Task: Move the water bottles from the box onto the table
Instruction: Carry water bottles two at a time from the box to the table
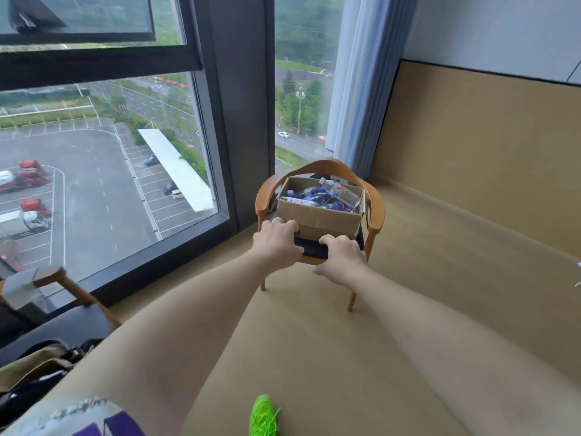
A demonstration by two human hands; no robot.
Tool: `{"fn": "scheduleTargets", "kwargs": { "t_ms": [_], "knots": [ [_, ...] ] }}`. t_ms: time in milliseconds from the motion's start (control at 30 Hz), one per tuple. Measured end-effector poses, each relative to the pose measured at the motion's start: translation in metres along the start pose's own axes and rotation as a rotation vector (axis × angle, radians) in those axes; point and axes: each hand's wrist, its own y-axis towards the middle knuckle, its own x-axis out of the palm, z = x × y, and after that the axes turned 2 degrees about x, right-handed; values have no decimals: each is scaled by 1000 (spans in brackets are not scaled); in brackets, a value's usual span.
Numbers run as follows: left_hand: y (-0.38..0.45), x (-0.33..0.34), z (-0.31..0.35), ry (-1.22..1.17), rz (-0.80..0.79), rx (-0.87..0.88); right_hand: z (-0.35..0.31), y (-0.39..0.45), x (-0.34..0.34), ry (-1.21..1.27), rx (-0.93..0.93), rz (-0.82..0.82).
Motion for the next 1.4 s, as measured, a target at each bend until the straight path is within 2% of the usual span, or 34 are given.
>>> {"fn": "scheduleTargets", "kwargs": {
  "t_ms": [333,700,900,1033,1167,1400],
  "knots": [
    [219,-44,-23,13,-28,100,-34,199,-50,8,82,45],
    [399,22,-44,43,-134,74,3,389,-33,2,123,-46],
    [493,66,-44,57,-237,12,40,494,-18,5,168,-184],
    [541,89,-44,18,-293,-72,63,550,-11,5,179,-281],
    [567,119,-49,20,-415,-136,79,586,2,-7,199,-328],
    [595,174,-63,30,-619,-80,104,626,45,-3,294,-424]
  ]
}}
